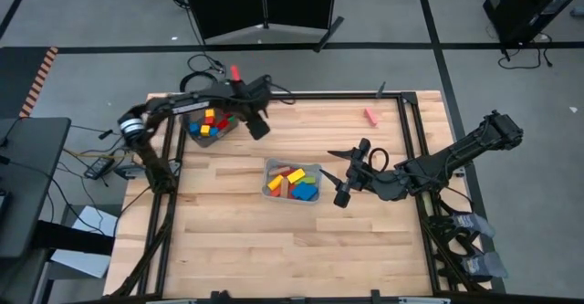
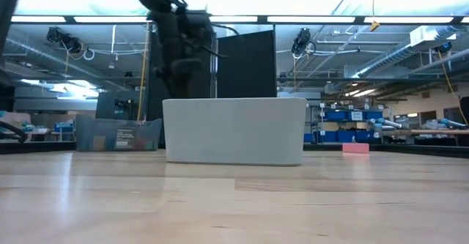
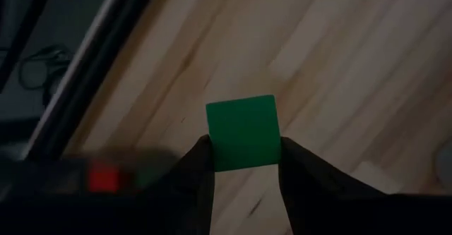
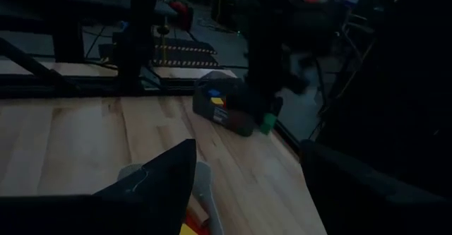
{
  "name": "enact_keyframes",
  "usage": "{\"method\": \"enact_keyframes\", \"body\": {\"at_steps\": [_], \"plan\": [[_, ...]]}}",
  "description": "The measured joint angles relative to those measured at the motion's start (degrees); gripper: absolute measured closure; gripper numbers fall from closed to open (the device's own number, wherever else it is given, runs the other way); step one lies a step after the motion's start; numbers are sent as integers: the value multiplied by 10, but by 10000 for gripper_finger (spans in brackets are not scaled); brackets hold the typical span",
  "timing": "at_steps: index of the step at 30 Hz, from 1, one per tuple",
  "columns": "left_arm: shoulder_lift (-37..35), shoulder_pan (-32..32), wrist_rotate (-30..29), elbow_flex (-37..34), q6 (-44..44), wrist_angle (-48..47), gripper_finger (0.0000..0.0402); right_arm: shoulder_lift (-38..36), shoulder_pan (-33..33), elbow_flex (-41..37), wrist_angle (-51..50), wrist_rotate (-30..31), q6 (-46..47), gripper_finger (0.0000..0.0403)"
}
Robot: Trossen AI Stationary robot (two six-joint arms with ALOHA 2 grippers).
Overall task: Sort blocks by size
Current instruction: Put the green cube block into the black bin, then put the pink rectangular block into the gray bin
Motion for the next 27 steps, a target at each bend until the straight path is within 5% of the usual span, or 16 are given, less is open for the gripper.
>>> {"method": "enact_keyframes", "body": {"at_steps": [12, 27], "plan": [[-190, 98, -62, -179, -68, 10, 271, 0, -45, 0, -6, 0, 12, 139], [-193, 171, -69, -261, -69, 104, 206, 0, -377, -3, -342, -153, 213, 124]]}}
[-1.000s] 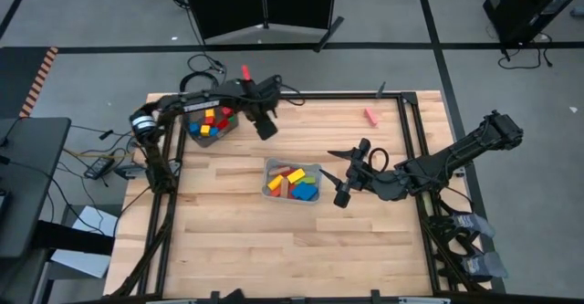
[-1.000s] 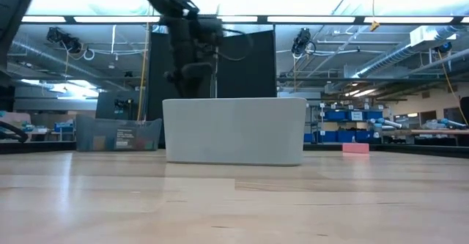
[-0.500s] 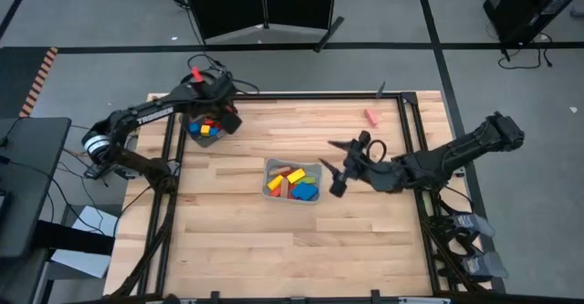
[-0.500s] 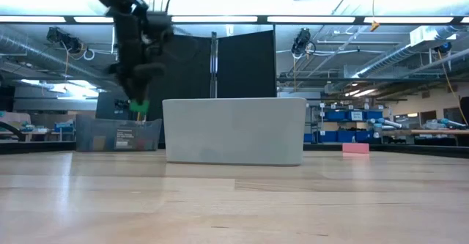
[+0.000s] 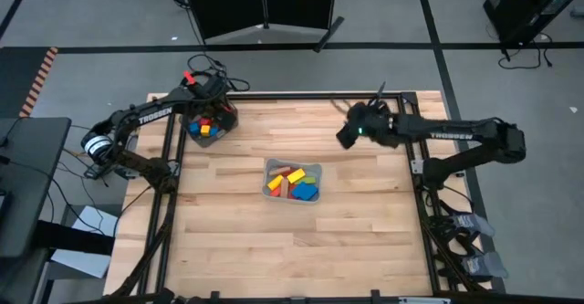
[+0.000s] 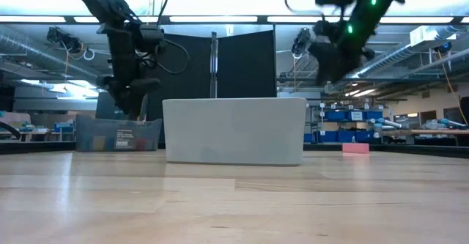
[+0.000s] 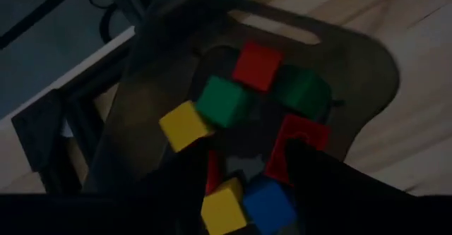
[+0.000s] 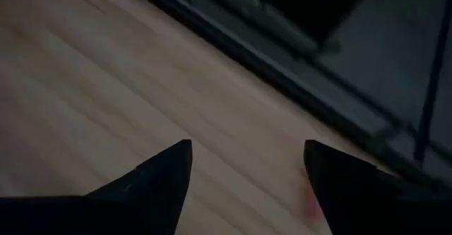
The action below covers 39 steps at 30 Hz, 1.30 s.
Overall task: Sort blocks by size
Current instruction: Put the pink rectangular block into the gray bin
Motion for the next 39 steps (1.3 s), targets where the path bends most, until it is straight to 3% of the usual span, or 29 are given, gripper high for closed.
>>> {"method": "enact_keyframes", "body": {"at_steps": [5, 15, 23, 30, 39], "plan": [[-7, 0, 36, 0, 13, 29, 204, 1, -107, -47, -4, -80, 1, 97], [-83, -9, 154, 0, 26, 102, 202, 1, -264, -142, 79, -157, -39, 89], [-176, -46, 185, 0, 18, 125, 203, 7, -302, -178, 122, -182, -61, 91], [-252, -100, 189, 0, -2, 146, 203, 77, -313, -190, 172, -186, -84, 97], [-310, -160, 188, 0, -28, 143, 203, 144, -319, -178, 216, -152, -92, 146]]}}
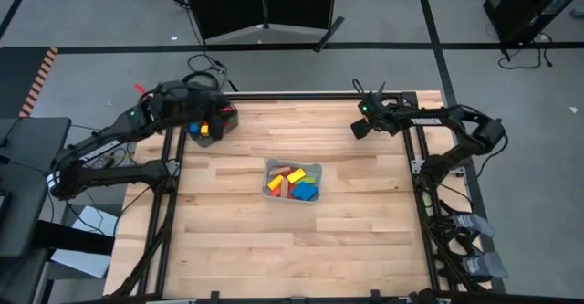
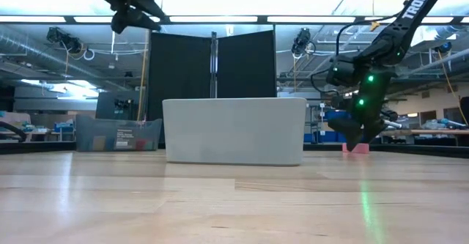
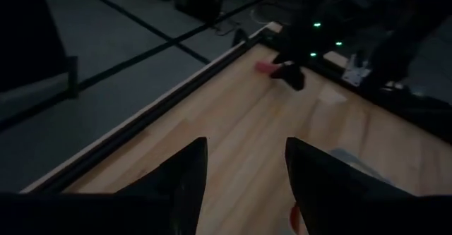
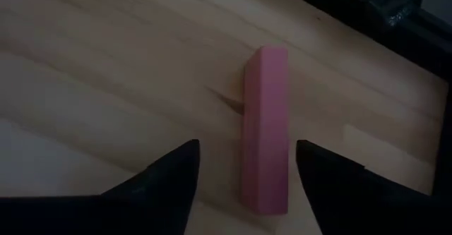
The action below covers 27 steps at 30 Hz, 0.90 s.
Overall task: Sort blocks by size
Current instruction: Put the pink rectangular block into the gray bin
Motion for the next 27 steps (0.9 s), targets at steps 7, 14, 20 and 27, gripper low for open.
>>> {"method": "enact_keyframes", "body": {"at_steps": [7, 14, 20, 27], "plan": [[-11, -43, -2, 0, -6, 0, 203, 8, 6, 0, -3, 10, -2, 235], [-24, -77, -17, 0, -15, 5, 203, 8, 6, 1, -3, 6, -2, 332], [-79, -89, -40, 0, -16, 3, 204, 2, 25, 1, 17, -46, -10, 335], [-135, -103, -40, -18, -35, 1, 204, -56, 124, 0, 118, -125, -22, 335]]}}
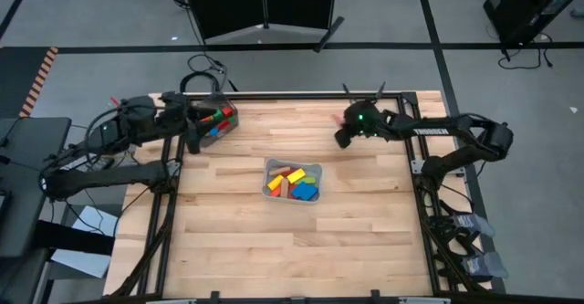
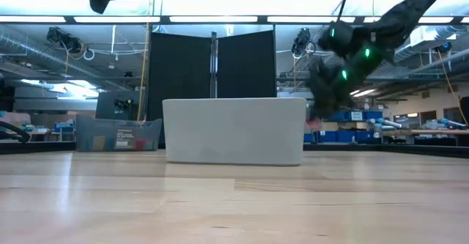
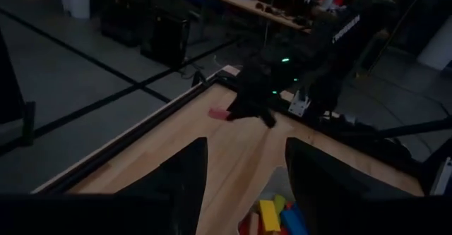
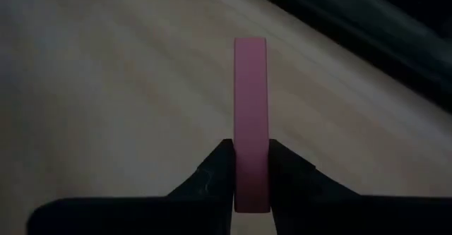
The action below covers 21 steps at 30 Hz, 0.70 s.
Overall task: Sort blocks by size
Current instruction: Put the pink rectangular block into the gray bin, then return to Home Position
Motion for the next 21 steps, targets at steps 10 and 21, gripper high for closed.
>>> {"method": "enact_keyframes", "body": {"at_steps": [10, 21], "plan": [[-52, -2, -4, -71, -15, 40, 204, -24, 263, 0, 187, -74, 7, 335], [-57, -2, -8, -122, 13, 96, 204, -4, 338, 0, 200, -50, 24, 126]]}}
